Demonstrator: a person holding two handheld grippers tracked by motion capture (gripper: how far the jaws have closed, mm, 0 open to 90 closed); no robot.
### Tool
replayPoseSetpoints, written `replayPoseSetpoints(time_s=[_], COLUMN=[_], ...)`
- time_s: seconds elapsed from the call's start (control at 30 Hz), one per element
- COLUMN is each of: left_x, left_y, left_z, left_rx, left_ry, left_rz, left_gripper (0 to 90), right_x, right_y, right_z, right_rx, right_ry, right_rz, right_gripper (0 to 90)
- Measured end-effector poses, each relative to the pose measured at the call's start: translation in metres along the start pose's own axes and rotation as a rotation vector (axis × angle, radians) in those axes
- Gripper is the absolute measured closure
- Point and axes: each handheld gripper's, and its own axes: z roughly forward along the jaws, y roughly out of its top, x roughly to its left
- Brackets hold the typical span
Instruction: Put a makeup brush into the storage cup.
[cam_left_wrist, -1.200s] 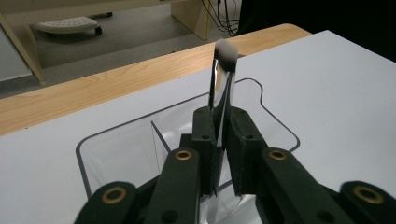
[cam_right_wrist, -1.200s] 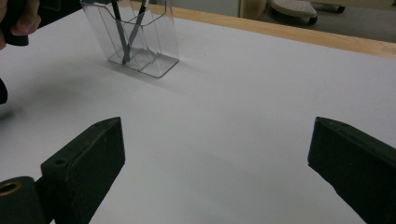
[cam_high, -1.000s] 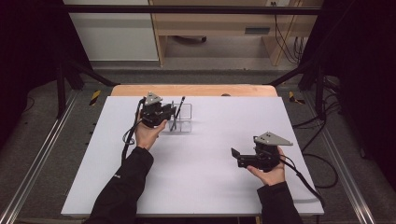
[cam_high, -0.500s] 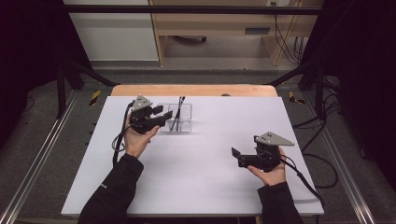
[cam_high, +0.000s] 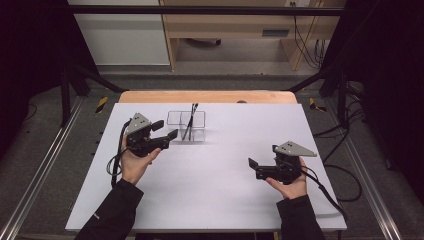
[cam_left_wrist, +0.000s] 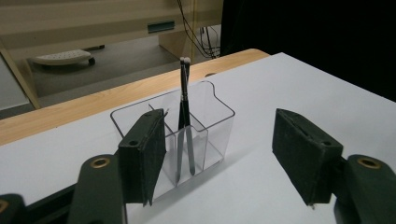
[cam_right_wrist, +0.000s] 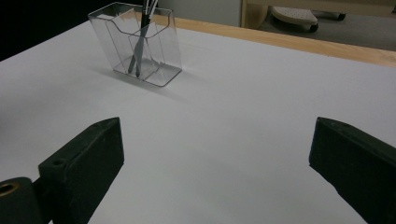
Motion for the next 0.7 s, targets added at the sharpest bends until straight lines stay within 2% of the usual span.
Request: replayPoseSetpoints(time_s=[0.27, 0.7], left_x=[-0.003, -0.003], left_y=[-0.015, -0.031], left_z=[-0.016, -0.044], left_rx=[0.02, 0.013], left_ry=[0.017, 0.054], left_rz=[0.015, 0.009], left_gripper=[26.6, 19.4], right_x=[0.0, -0.001], right_y=[0.0, 0.0], right_z=[-0.001, -0.005], right_rx=[-0.003, -0.007], right_ry=[0.005, 0.018], right_rz=[-0.006, -0.01], right_gripper=[3.2, 2.8])
